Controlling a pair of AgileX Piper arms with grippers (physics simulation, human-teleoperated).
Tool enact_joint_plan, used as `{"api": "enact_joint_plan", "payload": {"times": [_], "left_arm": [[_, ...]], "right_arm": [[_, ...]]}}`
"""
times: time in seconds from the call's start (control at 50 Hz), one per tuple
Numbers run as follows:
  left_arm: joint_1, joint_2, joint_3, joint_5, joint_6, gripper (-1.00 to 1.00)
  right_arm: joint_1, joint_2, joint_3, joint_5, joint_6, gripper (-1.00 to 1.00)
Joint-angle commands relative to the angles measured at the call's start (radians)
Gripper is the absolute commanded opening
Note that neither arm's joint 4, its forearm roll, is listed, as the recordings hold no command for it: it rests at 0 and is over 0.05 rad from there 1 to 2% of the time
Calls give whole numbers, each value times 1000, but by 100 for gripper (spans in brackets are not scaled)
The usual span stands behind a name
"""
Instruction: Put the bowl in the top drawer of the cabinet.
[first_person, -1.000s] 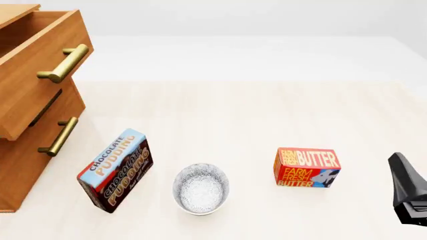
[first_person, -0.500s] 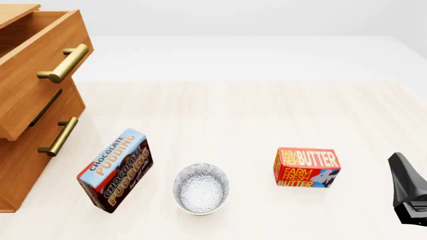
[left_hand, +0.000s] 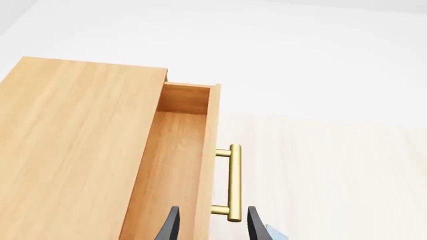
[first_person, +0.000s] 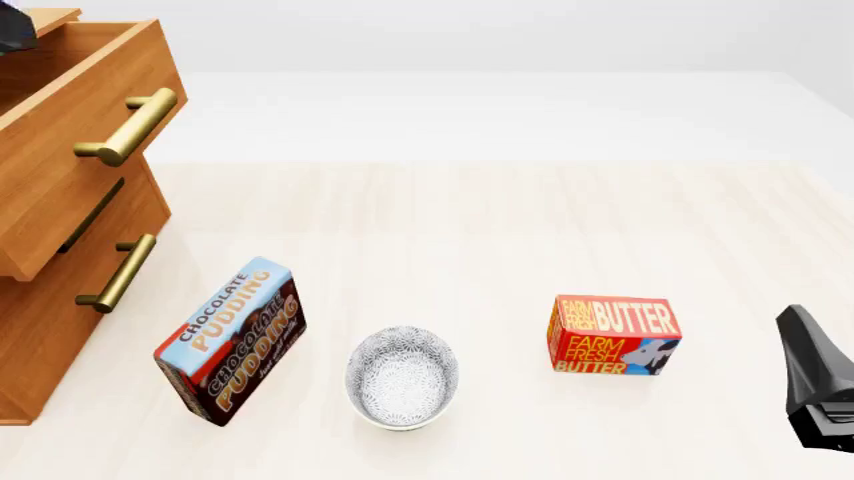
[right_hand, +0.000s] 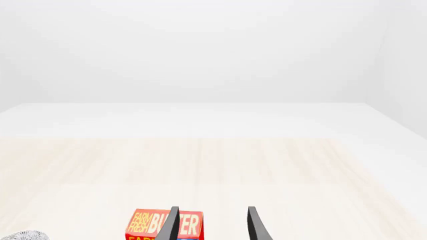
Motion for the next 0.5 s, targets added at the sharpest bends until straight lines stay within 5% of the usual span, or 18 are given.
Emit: {"api": "enact_joint_plan", "payload": {"times": [0.02,0.5], "left_arm": [[-17,18,16,-11,7,100],[-45,39,69,-50,-19,100]], "right_arm": [[0,0,0,0,0,100],[0,0,0,0,0,100]]}}
